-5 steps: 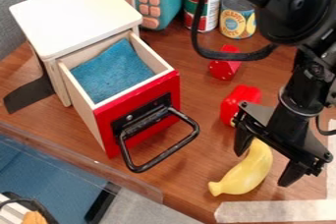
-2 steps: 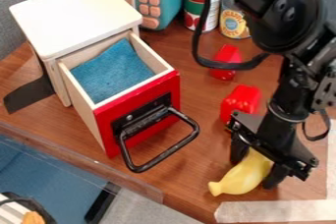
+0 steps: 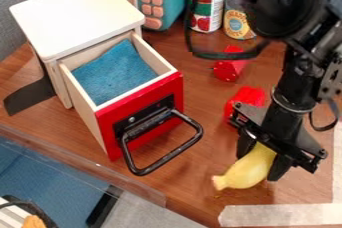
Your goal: Put the yellow banana into the drawer
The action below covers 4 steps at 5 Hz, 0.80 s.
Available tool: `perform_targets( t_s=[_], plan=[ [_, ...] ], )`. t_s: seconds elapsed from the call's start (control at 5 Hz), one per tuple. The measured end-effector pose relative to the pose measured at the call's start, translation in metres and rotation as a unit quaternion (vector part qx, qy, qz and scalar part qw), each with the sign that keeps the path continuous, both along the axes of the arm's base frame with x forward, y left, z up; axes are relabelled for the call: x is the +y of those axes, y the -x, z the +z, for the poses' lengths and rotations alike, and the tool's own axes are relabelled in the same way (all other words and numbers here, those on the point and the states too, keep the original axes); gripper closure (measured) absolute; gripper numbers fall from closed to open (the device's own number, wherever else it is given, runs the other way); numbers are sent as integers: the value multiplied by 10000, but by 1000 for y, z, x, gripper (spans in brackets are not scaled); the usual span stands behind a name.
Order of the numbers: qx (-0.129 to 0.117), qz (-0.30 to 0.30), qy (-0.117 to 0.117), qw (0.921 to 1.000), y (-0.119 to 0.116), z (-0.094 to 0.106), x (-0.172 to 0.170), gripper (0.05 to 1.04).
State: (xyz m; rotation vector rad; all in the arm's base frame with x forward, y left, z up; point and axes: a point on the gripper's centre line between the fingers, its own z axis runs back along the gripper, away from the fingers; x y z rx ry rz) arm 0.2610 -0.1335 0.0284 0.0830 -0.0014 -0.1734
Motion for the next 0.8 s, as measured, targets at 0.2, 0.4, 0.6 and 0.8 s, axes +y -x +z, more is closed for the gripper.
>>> perform_targets(
  t_s=[0.2,0.4,0.6,0.8],
  plan=[
    [-362,-75,292,9989,-2,32,-4,522],
    [-720,-61,486,9962,-1,64,-4,522],
    [-1005,156,592,9931,-3,89,9,522],
    [-1149,650,691,9888,-10,106,38,522]
  ],
)
